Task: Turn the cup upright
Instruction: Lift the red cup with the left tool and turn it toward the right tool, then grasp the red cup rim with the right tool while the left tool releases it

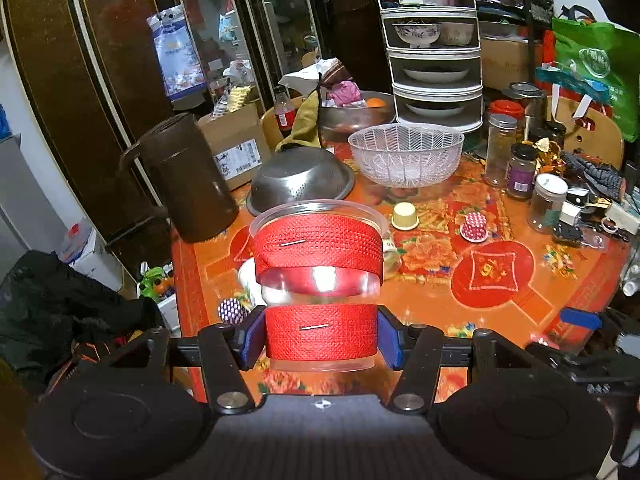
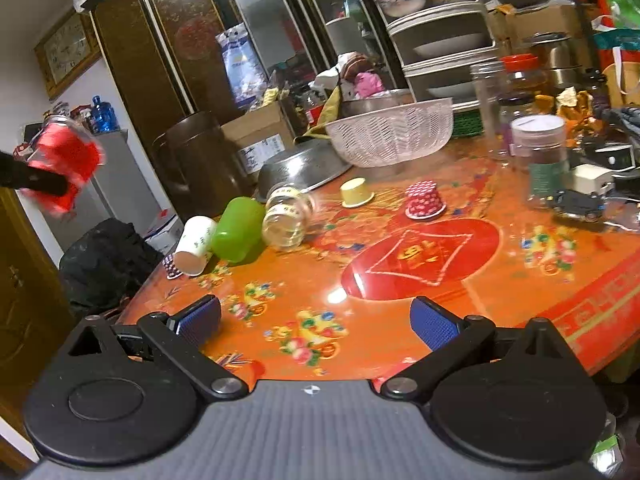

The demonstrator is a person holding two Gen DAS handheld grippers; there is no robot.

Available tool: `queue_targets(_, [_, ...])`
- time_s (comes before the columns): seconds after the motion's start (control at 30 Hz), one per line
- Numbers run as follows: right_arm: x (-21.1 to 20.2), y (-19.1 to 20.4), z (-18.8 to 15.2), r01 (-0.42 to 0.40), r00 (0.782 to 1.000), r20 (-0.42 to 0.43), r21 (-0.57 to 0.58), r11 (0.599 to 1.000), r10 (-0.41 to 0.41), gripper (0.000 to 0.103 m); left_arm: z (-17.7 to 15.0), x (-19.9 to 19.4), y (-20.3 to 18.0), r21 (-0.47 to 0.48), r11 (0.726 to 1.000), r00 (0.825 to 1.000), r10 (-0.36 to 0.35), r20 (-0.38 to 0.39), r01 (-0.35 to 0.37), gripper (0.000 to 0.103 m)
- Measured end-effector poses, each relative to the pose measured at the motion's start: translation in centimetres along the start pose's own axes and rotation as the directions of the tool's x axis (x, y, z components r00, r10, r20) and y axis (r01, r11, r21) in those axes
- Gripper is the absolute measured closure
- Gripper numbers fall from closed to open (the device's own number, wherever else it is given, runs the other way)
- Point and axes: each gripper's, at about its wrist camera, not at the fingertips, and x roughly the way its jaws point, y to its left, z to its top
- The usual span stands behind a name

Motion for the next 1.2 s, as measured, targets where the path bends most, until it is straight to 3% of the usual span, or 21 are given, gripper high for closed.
queue_targets(0.17, [0.4,1.1,0.0,-0.025,1.0,-0.016,0.018,1.0,0.026,0.001,-3.4,3.8,-0.4,-0.061,0.991,0.991,-0.123,-0.06,0.119,0.043])
queue_targets(0.33, [1.3,1.5,0.2,-0.033,0.996,-0.077,0.069,0.997,0.039,0.001,-6.8,10.1,-1.4,-0.18,0.953,0.952,-0.27,-0.145,0.243,0.043])
queue_targets(0.57, [4.0,2.8,1.1,-0.001,0.973,-0.228,0.137,0.991,0.032,0.001,-9.7,12.8,-3.1,-0.239,0.932,0.937,-0.314,-0.152,0.274,0.043])
queue_targets(0.7, [5.8,4.4,1.8,-0.032,0.958,-0.276,0.161,0.986,0.076,0.001,-10.8,13.4,-3.1,-0.255,0.92,0.927,-0.342,-0.157,0.296,0.043])
queue_targets(0.93, [10.0,6.4,2.2,-0.055,0.891,-0.418,0.284,0.957,0.175,0.001,-11.5,13.5,-2.9,-0.269,0.912,0.931,-0.348,-0.111,0.309,0.043])
queue_targets(1.03, [11.2,6.8,2.5,-0.037,0.875,-0.449,0.316,0.948,0.184,0.001,-11.5,13.6,-2.6,-0.275,0.904,0.925,-0.366,-0.107,0.326,0.043])
queue_targets(1.2, [12.5,7.7,2.8,-0.002,0.862,-0.483,0.295,0.955,0.151,0.012,-11.6,13.7,-2.2,-0.282,0.896,0.917,-0.385,-0.102,0.344,0.043])
